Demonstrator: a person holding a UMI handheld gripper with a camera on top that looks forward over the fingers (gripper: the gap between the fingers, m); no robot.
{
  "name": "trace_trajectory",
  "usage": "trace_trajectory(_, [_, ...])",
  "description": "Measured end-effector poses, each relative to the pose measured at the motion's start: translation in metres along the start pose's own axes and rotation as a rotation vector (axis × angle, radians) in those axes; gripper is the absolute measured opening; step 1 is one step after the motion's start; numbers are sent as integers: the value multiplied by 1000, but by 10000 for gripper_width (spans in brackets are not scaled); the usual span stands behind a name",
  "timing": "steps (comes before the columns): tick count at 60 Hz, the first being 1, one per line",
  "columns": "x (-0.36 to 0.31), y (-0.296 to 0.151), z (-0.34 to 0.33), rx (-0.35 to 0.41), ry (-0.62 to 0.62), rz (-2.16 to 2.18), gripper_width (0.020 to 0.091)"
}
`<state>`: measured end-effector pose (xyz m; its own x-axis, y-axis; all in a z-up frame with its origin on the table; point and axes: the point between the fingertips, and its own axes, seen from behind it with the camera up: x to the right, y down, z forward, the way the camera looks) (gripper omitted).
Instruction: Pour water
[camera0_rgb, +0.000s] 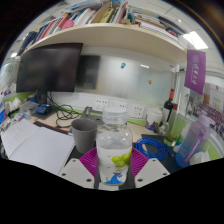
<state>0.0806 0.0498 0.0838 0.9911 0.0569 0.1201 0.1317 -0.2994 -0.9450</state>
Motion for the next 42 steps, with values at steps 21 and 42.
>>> trace_trajectory(21, [52, -72, 55, -79, 83, -897, 404])
trace_trajectory(42, [27, -100, 89, -115, 72, -1568, 404])
